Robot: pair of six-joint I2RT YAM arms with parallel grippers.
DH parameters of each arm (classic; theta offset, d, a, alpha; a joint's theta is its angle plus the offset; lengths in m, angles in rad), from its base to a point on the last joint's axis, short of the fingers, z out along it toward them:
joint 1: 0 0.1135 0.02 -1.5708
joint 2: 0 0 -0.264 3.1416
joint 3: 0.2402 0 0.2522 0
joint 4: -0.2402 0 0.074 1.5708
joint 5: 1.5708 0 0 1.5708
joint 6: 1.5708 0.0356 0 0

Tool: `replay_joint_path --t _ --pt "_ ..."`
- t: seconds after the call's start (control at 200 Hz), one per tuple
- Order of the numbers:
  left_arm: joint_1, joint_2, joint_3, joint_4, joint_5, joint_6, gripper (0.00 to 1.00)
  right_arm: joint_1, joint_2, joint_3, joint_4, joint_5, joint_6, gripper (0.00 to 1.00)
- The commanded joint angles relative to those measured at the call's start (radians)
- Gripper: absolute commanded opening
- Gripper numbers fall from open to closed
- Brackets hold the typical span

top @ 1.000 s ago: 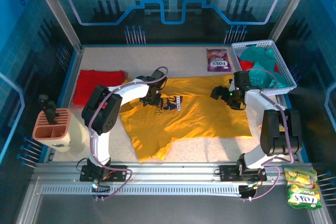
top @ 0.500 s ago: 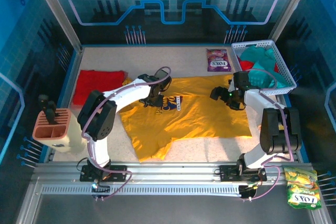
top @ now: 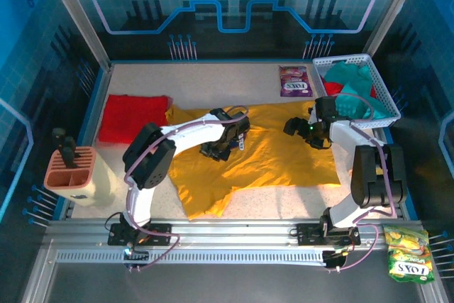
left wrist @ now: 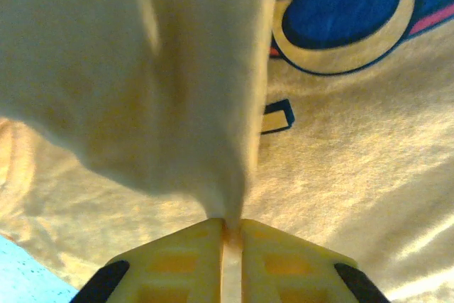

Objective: Fold and stack the t-shirts

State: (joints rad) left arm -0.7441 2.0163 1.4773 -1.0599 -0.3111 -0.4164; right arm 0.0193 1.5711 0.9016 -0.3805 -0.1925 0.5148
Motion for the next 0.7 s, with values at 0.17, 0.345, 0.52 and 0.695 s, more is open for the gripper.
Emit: replay_joint_path --t 0.17,0.345,0.52,0.695 --pt "0.015 -0.053 0.011 -0.021 0.014 0.006 0.48 0.006 -0.001 -0.013 -0.009 -0.009 -0.027 0.95" --pt "0.128 -0.218 -0.111 0.087 0.123 0.033 0.42 0.007 0.001 -0.017 0.003 -0.018 -0.022 0.94" --pt "0.299 -0.357 -0.286 0.222 0.231 0.025 0.39 0.006 0.005 -0.04 0.009 -0.019 -0.022 0.94" --pt "0.461 -0.401 -0.403 0.344 0.331 -0.022 0.36 0.006 0.016 -0.035 0.014 -0.031 -0.016 0.95"
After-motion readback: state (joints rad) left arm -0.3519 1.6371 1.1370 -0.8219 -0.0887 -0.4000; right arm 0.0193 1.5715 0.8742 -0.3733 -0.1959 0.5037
